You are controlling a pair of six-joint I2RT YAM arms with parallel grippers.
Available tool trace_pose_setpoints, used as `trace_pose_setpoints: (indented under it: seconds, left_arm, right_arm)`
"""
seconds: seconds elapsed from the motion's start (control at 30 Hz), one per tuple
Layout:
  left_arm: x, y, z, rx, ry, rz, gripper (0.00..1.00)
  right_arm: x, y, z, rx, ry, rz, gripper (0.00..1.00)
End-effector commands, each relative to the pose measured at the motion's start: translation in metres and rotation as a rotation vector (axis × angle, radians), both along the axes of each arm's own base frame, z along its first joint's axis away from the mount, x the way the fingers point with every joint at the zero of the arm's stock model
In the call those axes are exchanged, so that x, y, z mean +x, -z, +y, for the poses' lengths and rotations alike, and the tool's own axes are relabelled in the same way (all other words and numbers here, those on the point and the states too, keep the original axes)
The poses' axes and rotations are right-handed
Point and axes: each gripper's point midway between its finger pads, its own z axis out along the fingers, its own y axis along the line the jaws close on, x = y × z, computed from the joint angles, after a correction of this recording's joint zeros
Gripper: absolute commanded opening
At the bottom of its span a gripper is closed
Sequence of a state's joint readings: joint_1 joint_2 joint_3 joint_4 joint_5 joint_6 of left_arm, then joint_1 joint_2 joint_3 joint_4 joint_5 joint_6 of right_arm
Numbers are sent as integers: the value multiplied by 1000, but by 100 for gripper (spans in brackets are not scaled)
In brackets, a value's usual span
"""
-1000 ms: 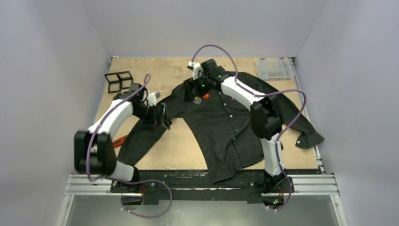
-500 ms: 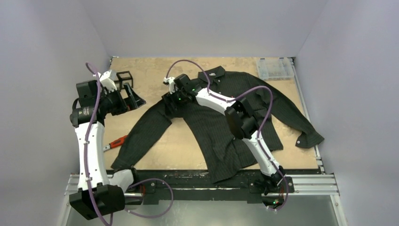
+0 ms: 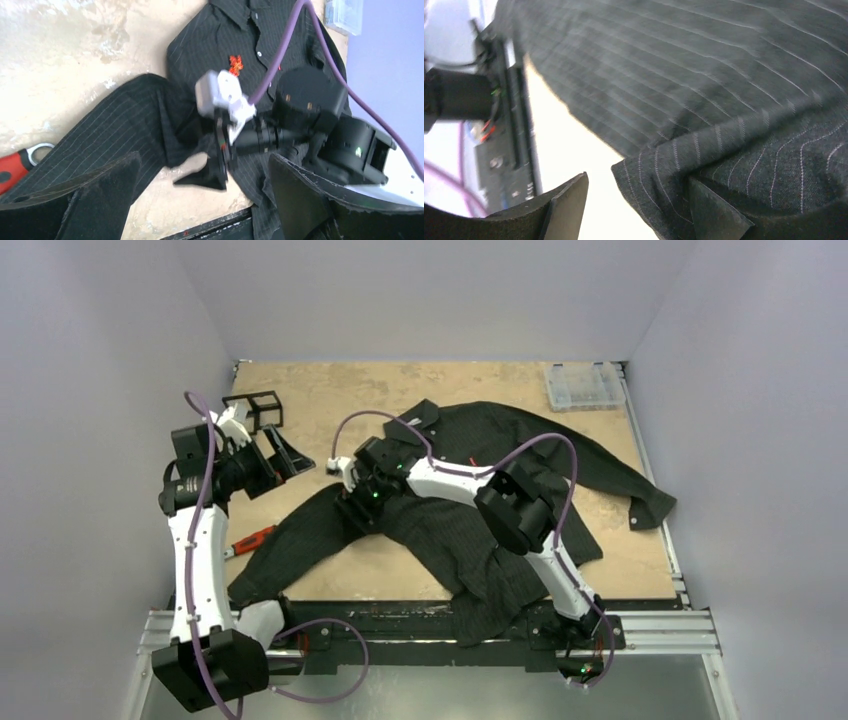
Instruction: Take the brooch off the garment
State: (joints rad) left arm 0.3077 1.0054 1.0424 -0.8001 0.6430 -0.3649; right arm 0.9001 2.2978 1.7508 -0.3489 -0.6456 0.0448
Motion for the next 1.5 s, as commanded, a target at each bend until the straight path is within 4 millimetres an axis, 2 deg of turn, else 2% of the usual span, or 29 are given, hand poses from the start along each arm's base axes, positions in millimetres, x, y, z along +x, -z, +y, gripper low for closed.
trace_pose_setpoints:
  seconds: [0.0, 0.03, 0.07, 0.1, 0.17, 0.23, 0.3, 0.37, 0.43, 0.53, 0.63, 0.67, 0.77, 0.83, 1.0, 1.1, 1.27, 1.47]
  left_arm:
    - [3, 4, -7, -73, 0, -13, 100]
    - [0, 9, -9, -87, 7, 2, 100]
    - [-1, 12, -11, -99, 15, 13, 100]
    - [-3, 15, -14, -111, 26, 21, 100]
    - [-4, 19, -18, -135, 42, 25, 100]
    - [-1, 23, -24, -165, 63, 14, 98]
    - [4, 28, -37, -173, 116, 8, 90]
    - [9, 36, -55, -140, 178, 12, 83]
    - [15, 48, -73, -155, 212, 36, 75]
    - [26, 66, -97, -203, 256, 78, 68]
    - [37, 85, -124, -238, 317, 133, 57]
    - [42, 92, -130, -252, 323, 155, 55]
    - [48, 113, -149, -271, 372, 238, 47]
    - [48, 124, -155, -275, 402, 290, 43]
    - [32, 145, -161, -297, 411, 374, 37]
    - [23, 154, -162, -294, 414, 389, 35]
    - [11, 172, -160, -286, 409, 416, 33]
    - [13, 182, -158, -268, 409, 428, 31]
  right_arm:
    - [-86, -11, -6, 15, -203, 116, 75]
    - [-92, -18, -6, 40, -236, 89, 76]
    - [-93, -35, -4, 84, -256, 63, 77]
    - [-87, -47, -4, 110, -248, 31, 78]
    - [-59, -80, -13, 166, -203, -49, 78]
    - [-23, -115, -31, 229, -110, -110, 79]
    - [9, -136, -55, 261, -24, -153, 79]
    - [34, -141, -84, 229, 44, -208, 78]
    - [55, -130, -114, 154, 120, -260, 77]
    - [74, -108, -146, 25, 205, -325, 75]
    - [82, -94, -162, -17, 246, -296, 71]
    - [84, -92, -163, -18, 254, -284, 66]
    - [87, -87, -156, 3, 269, -242, 38]
    - [88, -77, -153, -7, 276, -210, 27]
    - [94, -50, -142, -10, 320, -119, 23]
    - [85, -42, -127, 5, 340, -48, 20]
    - [69, -23, -111, -13, 316, -30, 17]
    - [50, -6, -105, -38, 304, -13, 15]
